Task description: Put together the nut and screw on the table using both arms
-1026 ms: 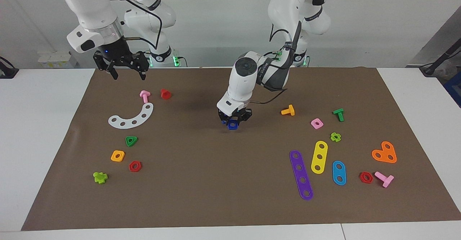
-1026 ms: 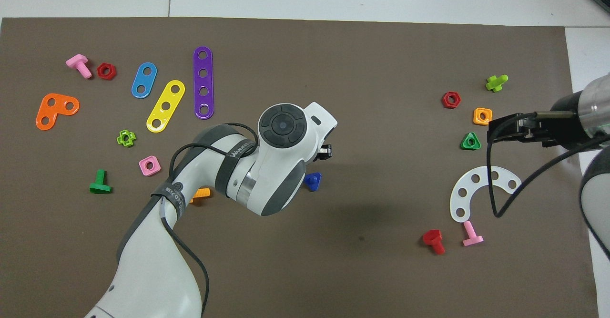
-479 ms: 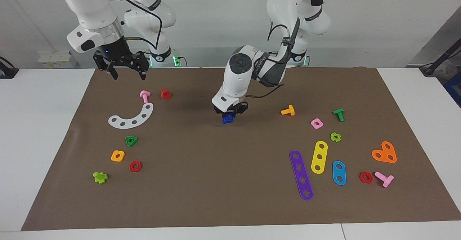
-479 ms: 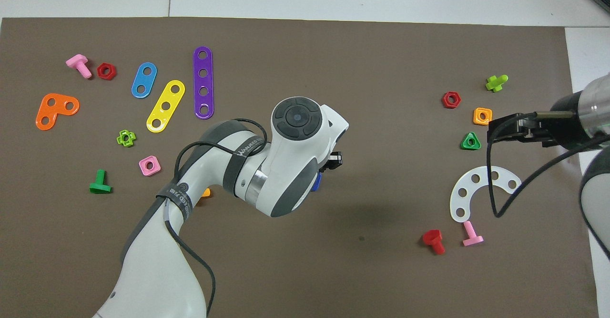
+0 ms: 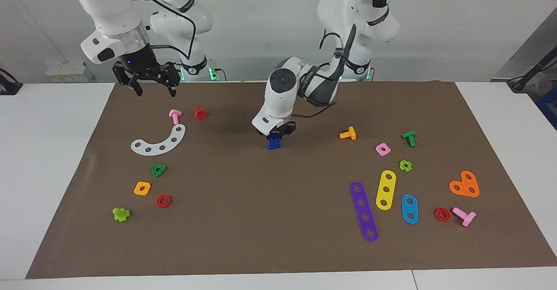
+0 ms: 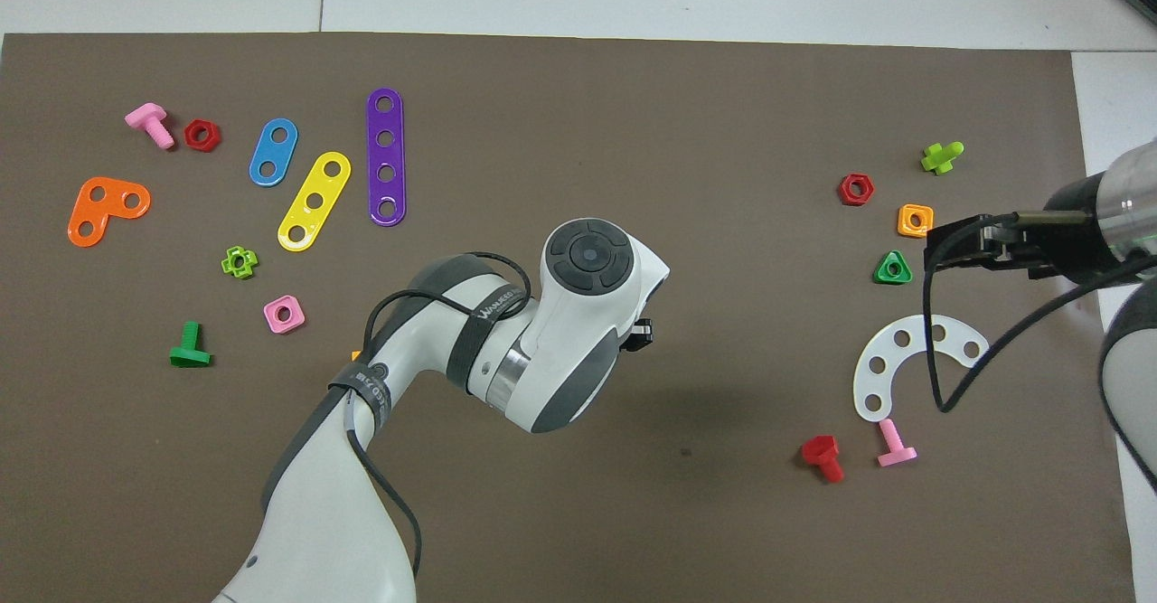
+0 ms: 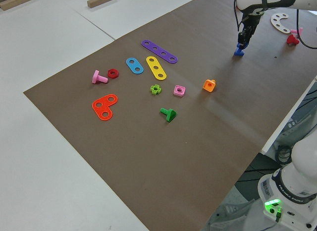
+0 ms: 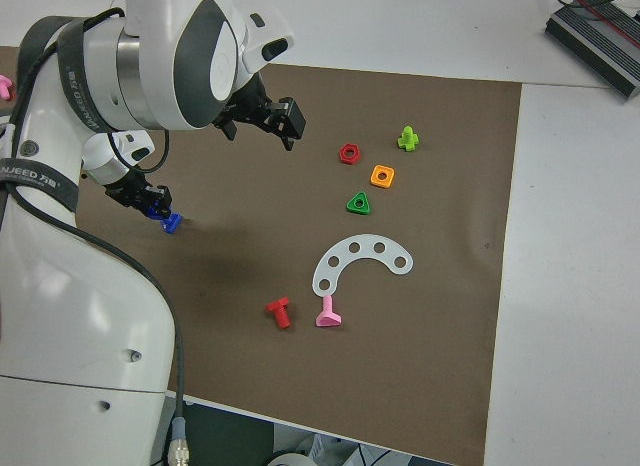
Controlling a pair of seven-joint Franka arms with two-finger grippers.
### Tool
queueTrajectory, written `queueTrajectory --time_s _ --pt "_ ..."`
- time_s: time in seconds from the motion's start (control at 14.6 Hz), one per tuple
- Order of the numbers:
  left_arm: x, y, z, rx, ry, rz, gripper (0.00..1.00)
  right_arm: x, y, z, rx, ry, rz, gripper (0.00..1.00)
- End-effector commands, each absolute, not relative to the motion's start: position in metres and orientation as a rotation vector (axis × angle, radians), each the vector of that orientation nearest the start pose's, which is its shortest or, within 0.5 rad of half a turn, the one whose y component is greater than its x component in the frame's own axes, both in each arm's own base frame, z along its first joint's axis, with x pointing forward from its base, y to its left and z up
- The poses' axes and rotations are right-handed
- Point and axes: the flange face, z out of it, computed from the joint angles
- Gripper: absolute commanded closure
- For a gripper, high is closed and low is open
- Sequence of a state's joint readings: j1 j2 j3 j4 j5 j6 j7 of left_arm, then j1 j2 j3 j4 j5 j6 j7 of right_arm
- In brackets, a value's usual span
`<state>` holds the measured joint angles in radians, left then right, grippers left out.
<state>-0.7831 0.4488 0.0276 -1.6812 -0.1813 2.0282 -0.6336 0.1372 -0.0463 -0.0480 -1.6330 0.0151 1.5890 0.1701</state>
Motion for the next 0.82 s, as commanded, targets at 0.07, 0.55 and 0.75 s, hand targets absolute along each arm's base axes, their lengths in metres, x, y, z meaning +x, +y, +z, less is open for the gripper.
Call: queueTrajectory --time_s 0.07,0.55,0.75 --pt "0.454 -0.455 0.322 -3.221 0.008 0.200 1.00 0.535 0.049 0.622 -3.120 0.137 -0.023 0.00" --pt "0.458 -0.447 0.319 -3.236 -0.019 0.160 0.00 0.535 0.049 0.622 -3.120 0.137 -0.023 0.00" --pt "0.488 -0.442 0.353 -3.260 -0.054 0.134 0.00 0.535 0.049 0.622 -3.120 0.137 -0.023 0.00"
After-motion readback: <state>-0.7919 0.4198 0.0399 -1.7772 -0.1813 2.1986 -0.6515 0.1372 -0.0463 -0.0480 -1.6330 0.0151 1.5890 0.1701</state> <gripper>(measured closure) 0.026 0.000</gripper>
